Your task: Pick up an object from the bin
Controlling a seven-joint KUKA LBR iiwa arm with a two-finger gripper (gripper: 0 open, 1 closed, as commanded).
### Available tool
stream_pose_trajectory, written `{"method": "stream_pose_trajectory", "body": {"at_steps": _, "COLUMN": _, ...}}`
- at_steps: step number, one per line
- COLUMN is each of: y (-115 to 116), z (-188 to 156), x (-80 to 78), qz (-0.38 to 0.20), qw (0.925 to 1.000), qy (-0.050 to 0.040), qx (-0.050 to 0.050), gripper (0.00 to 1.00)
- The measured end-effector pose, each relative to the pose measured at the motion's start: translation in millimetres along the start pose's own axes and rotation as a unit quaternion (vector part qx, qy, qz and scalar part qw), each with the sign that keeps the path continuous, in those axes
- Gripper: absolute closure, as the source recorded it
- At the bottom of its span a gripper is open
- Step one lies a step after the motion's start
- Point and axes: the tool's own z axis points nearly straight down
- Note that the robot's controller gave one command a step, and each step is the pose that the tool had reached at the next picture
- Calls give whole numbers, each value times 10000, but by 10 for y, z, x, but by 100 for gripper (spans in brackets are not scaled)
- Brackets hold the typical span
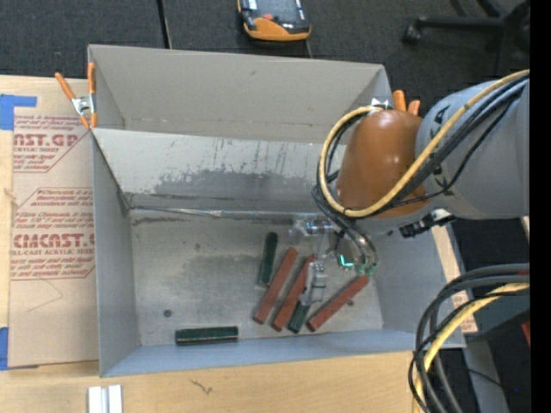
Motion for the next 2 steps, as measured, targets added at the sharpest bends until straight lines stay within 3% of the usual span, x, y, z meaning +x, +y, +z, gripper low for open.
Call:
{"method": "stream_pose_trajectory", "body": {"at_steps": 1, "y": 0, "z": -39, "x": -19, "qz": 0, "qw": 10000, "qy": -36, "qx": 0, "gripper": 0}}
{"method": "stream_pose_trajectory", "body": {"at_steps": 2, "y": 90, "z": 224, "x": -3, "qz": -1204, "qw": 9927, "qy": -54, "qx": 9, "gripper": 0}}
